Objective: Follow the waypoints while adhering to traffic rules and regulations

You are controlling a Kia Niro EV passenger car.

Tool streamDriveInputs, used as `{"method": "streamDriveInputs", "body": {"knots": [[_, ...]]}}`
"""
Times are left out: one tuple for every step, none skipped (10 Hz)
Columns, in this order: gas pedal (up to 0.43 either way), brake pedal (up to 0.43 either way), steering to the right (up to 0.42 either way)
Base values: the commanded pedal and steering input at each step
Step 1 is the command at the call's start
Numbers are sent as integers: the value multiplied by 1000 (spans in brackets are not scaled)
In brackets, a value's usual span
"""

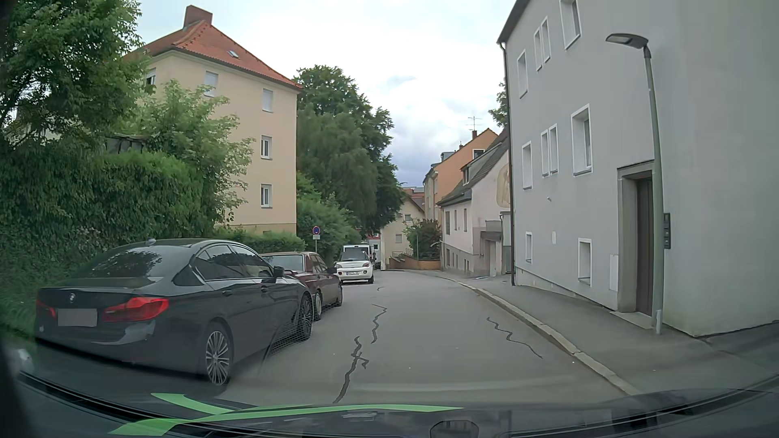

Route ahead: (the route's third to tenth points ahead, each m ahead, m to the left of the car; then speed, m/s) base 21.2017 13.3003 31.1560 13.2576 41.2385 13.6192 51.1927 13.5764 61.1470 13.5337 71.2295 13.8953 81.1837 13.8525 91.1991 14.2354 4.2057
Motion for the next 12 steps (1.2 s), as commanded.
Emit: {"method": "streamDriveInputs", "body": {"knots": [[0,0,-7],[0,0,-7],[0,0,-7],[0,0,-7],[0,0,-6],[0,0,-6],[0,0,-6],[0,0,-6],[0,0,-5],[0,0,-5],[0,0,-6],[0,0,-5]]}}
